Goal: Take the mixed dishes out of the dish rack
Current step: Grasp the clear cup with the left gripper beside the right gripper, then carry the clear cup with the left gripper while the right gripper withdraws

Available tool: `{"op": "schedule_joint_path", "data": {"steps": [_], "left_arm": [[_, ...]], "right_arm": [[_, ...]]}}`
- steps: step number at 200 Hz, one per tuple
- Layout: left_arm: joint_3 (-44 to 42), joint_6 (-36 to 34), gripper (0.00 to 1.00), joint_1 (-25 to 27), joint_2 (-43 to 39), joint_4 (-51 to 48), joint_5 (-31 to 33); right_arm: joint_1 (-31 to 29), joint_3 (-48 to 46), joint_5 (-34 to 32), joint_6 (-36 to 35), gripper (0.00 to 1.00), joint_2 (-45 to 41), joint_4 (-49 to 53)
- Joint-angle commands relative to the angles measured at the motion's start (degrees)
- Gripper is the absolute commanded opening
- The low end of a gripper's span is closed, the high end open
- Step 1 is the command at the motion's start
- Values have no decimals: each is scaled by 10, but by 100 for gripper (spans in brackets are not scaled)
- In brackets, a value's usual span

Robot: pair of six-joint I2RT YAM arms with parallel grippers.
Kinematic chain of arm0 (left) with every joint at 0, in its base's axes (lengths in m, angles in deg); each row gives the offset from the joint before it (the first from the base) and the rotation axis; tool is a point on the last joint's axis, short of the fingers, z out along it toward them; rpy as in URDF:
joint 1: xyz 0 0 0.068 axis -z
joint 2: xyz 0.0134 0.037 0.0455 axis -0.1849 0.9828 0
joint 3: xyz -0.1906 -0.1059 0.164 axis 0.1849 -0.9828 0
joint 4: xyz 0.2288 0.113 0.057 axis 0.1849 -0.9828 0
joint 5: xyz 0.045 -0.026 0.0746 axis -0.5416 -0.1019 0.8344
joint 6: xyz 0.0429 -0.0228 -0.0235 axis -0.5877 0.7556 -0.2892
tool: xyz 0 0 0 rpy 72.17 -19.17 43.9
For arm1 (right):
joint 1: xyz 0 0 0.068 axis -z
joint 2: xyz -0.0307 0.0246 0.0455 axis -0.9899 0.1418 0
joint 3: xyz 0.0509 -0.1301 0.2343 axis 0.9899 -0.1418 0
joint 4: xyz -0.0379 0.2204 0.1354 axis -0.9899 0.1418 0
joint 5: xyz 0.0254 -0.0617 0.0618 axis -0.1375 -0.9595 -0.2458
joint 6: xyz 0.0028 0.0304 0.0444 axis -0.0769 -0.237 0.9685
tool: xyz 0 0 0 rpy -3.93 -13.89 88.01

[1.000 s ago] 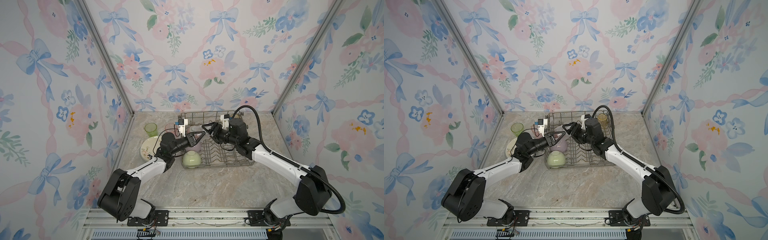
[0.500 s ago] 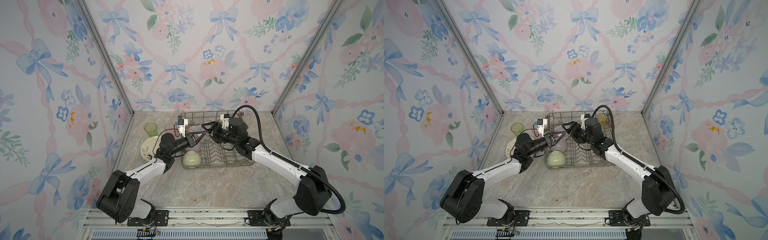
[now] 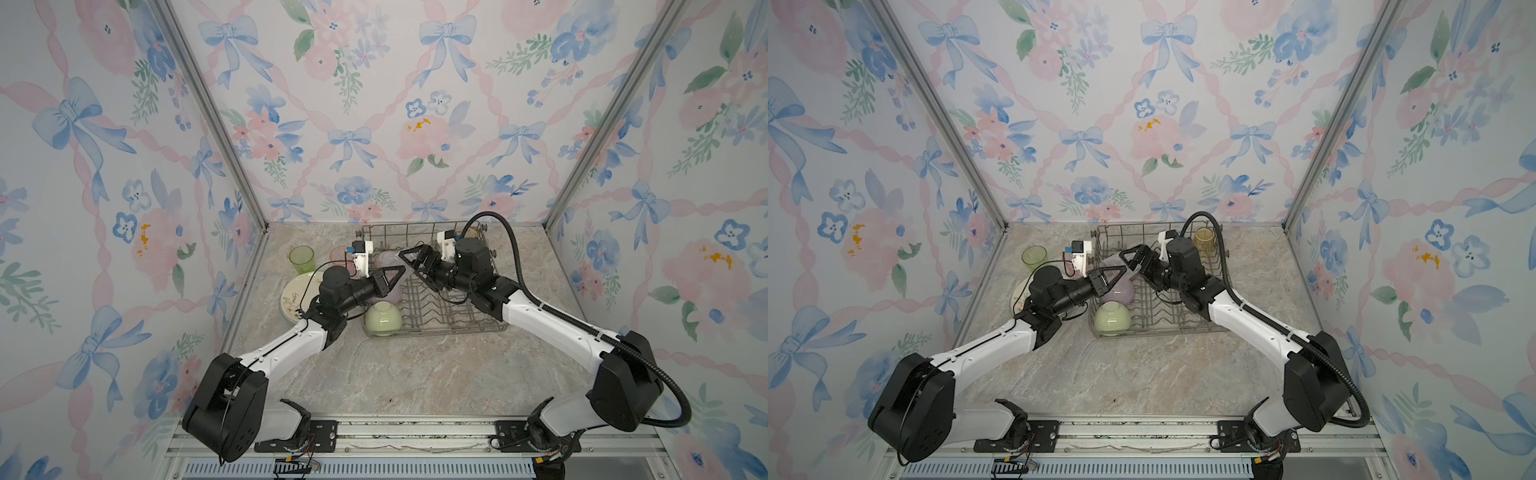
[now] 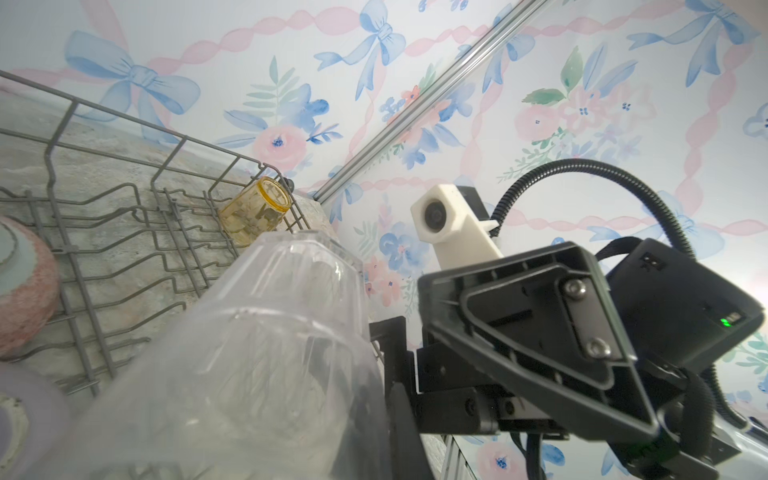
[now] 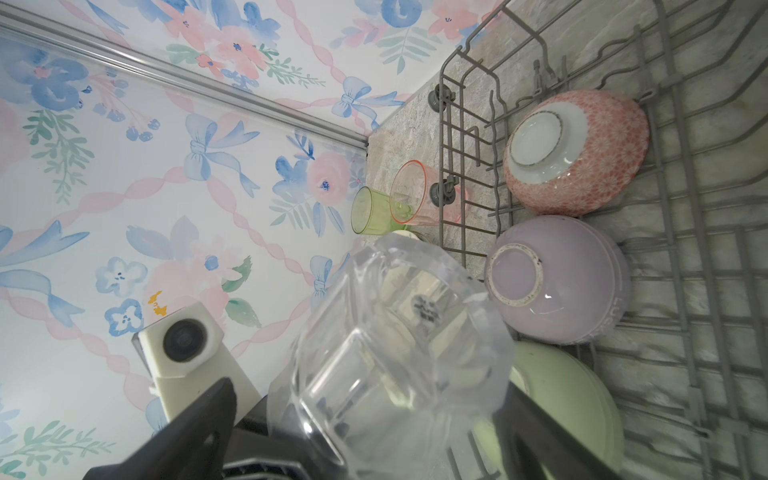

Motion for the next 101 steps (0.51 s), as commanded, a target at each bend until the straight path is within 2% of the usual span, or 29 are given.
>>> {"op": "schedule_joint_path", "data": {"steps": [1,27,55,101], "left_arm": [[31,-51,0,12,-21,-51,34],[49,-81,0,21,-30,-103,64],[68,-131,0,24,-54,-186,113],[139,-226,0,26,-89,-378,267]], "right_arm": [[-7,9,0,-18,97,-5,-2],[-6,17,-12,-37,97,-2,26],[-5,21,-72,-95,97,-16,94],[-2,11,-154,-161,97,-44,155]]}}
